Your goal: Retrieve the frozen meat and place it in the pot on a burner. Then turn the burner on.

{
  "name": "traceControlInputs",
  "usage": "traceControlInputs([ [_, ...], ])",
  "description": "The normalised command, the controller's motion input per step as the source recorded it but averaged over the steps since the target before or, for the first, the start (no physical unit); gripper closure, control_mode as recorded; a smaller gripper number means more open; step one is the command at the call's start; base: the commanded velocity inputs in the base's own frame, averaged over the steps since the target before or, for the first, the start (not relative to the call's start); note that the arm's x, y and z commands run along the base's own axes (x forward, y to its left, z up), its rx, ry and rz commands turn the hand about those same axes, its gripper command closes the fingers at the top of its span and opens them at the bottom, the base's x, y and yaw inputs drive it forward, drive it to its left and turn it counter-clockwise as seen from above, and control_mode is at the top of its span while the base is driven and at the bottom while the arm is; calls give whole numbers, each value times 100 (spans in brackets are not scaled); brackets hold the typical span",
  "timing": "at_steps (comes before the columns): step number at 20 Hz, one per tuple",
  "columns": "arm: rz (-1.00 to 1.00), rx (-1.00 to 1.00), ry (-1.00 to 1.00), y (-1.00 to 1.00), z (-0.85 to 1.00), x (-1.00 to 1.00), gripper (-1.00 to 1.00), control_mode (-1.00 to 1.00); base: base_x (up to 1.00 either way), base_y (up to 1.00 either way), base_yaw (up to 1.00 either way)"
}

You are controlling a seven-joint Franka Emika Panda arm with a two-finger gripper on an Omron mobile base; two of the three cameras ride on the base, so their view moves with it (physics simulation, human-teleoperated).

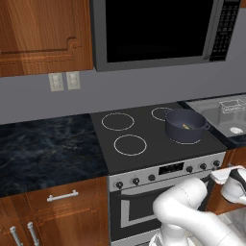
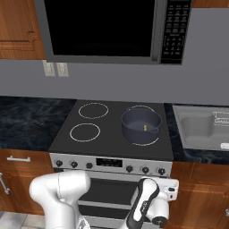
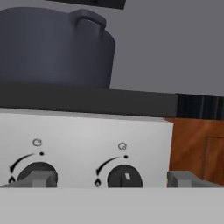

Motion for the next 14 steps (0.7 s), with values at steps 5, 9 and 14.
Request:
traceControlInputs([
  [5, 0, 0, 0, -3, 0, 4, -100, -100, 0, 0, 0],
  [9, 0, 0, 0, -1, -6, 0, -100, -100, 0, 0, 0],
  [14, 0, 0, 0, 0, -8, 0, -100, -100, 0, 0, 0],
])
